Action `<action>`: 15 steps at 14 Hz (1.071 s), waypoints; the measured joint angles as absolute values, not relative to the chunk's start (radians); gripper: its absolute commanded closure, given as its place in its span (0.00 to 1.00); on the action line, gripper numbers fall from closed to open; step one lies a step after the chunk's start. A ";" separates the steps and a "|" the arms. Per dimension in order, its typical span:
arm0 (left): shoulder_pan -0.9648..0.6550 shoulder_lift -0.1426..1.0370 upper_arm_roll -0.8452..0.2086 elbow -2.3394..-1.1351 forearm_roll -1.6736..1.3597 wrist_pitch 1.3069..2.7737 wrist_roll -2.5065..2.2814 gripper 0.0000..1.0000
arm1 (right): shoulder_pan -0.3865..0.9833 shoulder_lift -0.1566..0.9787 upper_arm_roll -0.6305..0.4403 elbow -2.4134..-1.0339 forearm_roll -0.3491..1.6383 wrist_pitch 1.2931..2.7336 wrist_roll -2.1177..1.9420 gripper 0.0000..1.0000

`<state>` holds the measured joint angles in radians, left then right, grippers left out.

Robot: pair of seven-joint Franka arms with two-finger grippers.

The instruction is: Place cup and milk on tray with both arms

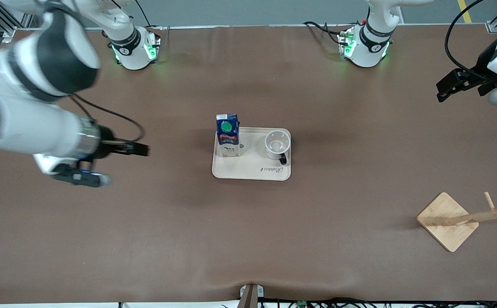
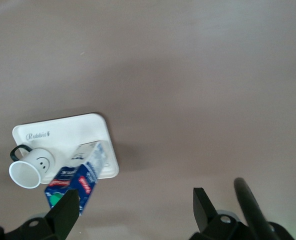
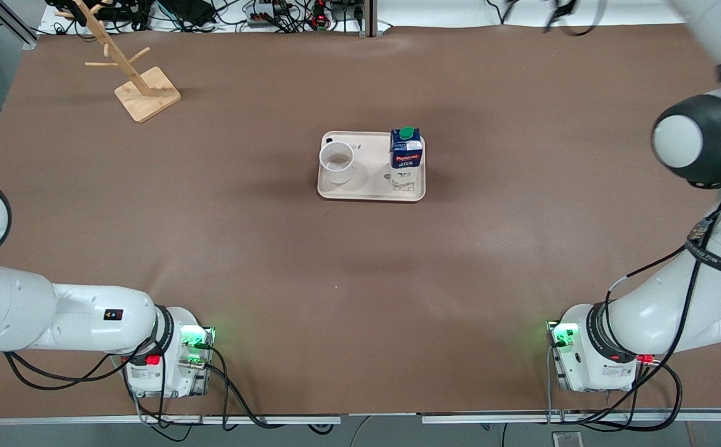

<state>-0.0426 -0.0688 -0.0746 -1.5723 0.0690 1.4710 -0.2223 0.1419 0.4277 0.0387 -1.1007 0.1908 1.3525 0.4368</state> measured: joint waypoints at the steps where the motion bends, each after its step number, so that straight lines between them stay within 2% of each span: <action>1: -0.043 -0.069 -0.076 -1.572 0.069 1.471 -0.222 0.00 | 0.093 0.400 0.037 -1.103 0.156 1.330 0.376 0.00; 5: -0.043 -0.070 -0.078 -1.573 0.069 1.469 -0.222 0.00 | -0.094 0.312 0.031 -1.180 0.081 1.321 0.156 0.00; 7: -0.043 -0.072 -0.078 -1.573 0.069 1.469 -0.222 0.00 | -0.105 0.245 0.033 -1.267 0.054 1.359 0.149 0.00; 12: -0.043 -0.075 -0.078 -1.573 0.069 1.469 -0.222 0.00 | -0.095 -0.055 0.056 -1.666 0.046 1.527 0.149 0.00; 15: -0.043 -0.075 -0.078 -1.573 0.069 1.469 -0.222 0.00 | -0.091 -0.080 0.060 -1.689 0.046 1.552 0.148 0.00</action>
